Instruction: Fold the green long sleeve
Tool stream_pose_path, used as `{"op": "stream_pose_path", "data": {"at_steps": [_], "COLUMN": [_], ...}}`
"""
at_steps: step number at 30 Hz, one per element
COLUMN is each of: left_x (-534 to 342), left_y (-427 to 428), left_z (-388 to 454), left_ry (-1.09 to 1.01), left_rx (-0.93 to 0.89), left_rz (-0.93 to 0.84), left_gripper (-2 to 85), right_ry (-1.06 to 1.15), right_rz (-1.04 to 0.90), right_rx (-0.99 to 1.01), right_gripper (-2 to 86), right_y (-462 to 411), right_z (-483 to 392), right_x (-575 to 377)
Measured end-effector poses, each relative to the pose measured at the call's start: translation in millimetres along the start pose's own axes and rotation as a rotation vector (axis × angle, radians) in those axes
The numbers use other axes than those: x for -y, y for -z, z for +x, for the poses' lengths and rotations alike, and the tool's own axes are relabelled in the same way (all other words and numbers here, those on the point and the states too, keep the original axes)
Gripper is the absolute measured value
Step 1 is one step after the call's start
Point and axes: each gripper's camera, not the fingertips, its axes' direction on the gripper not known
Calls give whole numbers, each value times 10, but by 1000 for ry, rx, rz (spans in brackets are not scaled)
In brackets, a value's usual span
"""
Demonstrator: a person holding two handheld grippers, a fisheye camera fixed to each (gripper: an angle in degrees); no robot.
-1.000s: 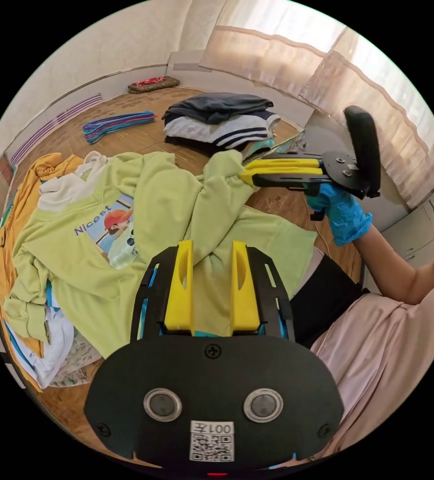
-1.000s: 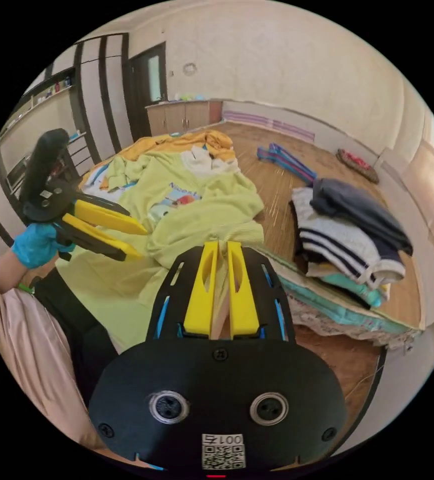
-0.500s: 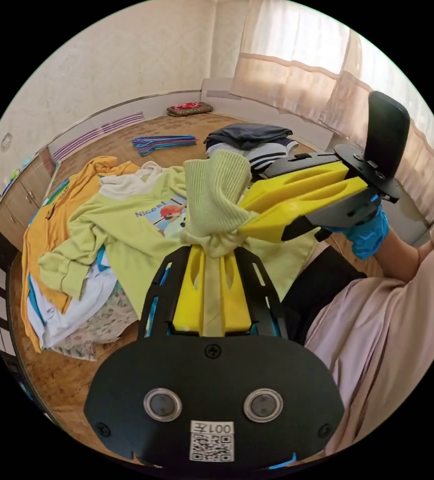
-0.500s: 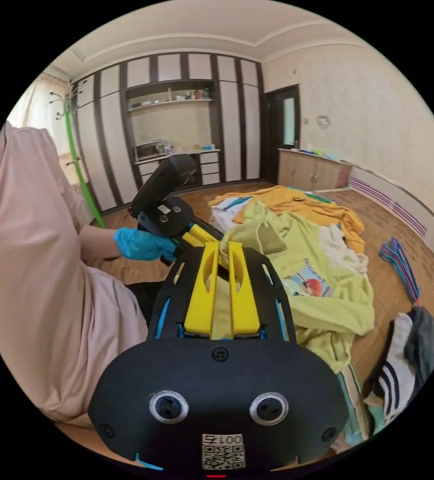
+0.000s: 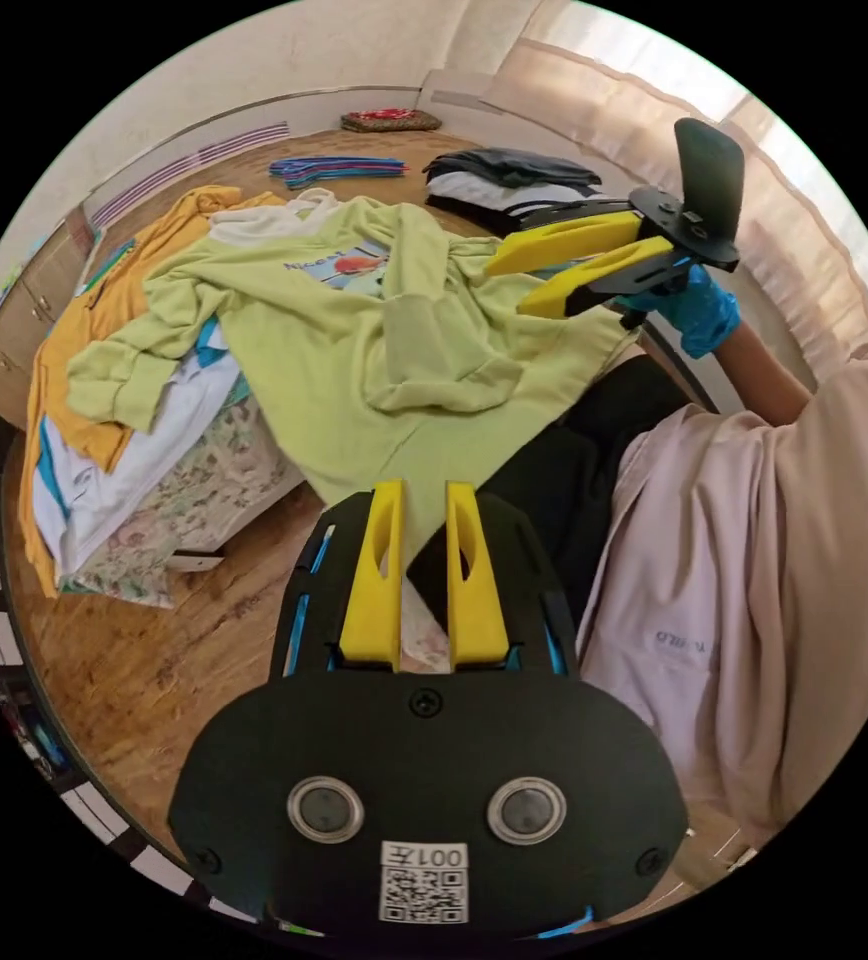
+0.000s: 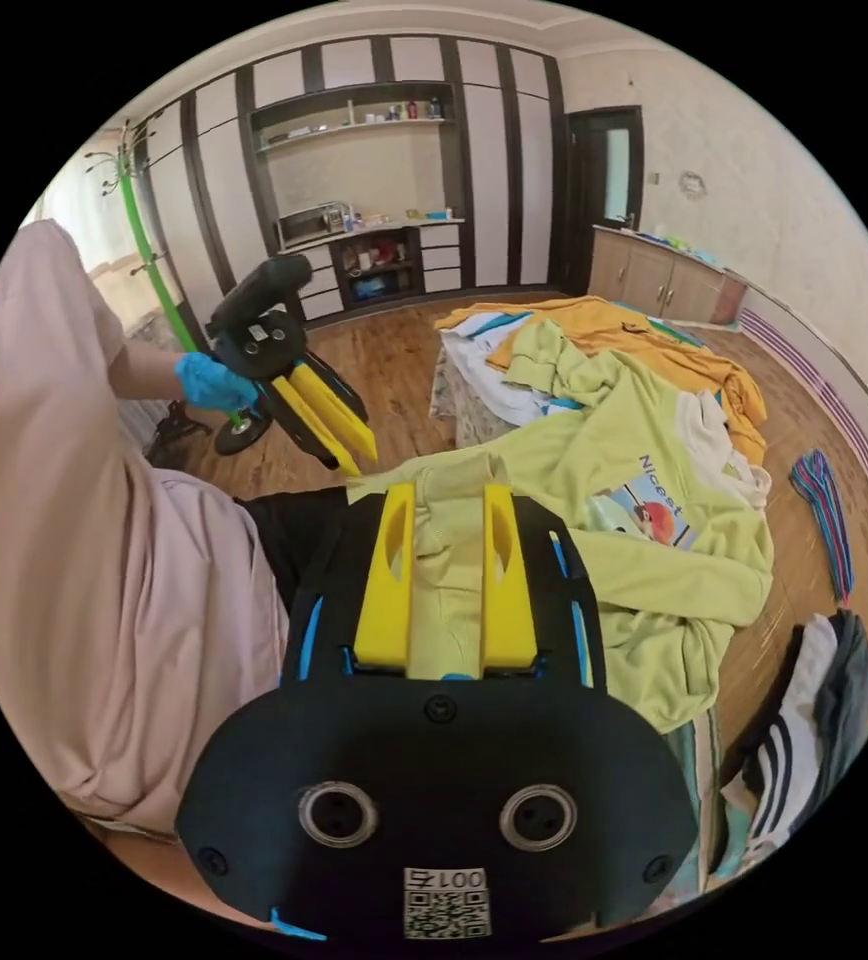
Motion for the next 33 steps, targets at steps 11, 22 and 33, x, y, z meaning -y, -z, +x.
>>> {"op": "stream_pose_path", "data": {"at_steps": [11,22,33], "left_x": [508,825,1026], "left_y": [52,-327,1143], "left_z": [-132,-170,-211], "left_ry": [-47,-43,-246], "left_rx": [-1,-62,16], "left_rz": [154,126,439], "left_gripper": [70,-2,-8], "right_ry": [-372,-396,-98], "right_rz": [-60,6,347], "right_rx": [72,130,-27], "right_gripper": [120,16,4], "right_y": [-393,-396,566], "right_z": [781,865,536], "right_x": [-105,-285,295]}}
